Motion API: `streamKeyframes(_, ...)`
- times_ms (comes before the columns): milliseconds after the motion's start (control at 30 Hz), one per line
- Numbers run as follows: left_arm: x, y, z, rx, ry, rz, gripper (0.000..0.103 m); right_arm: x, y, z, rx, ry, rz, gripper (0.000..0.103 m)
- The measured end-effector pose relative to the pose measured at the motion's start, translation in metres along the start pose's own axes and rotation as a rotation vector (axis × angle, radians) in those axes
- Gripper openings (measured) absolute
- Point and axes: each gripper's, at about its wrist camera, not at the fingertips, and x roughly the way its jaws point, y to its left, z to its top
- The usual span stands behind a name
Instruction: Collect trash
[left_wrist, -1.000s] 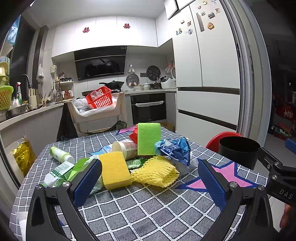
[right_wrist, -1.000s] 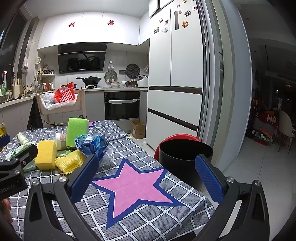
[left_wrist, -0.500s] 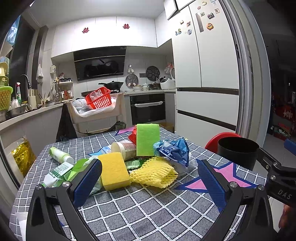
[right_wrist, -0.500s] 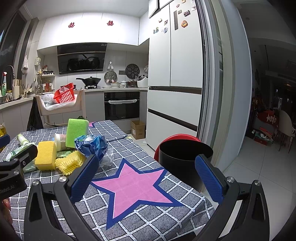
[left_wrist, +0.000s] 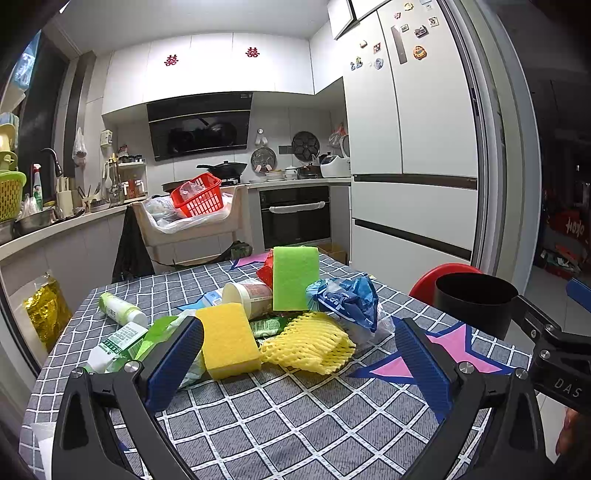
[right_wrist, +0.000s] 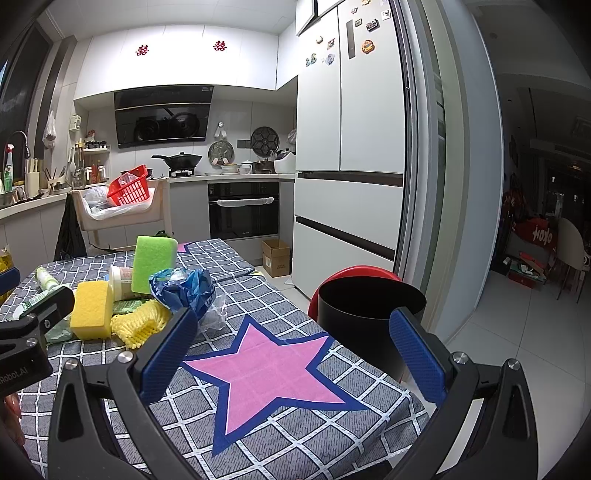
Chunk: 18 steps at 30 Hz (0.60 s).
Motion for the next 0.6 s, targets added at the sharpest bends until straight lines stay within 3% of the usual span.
streamKeyframes(600,-0.0011,0.0027,-0.0007,-0.004,0.001,0.002,0.103,-0.0001,0.0003,-0.0005,0.003,0.001,0.000,0.103)
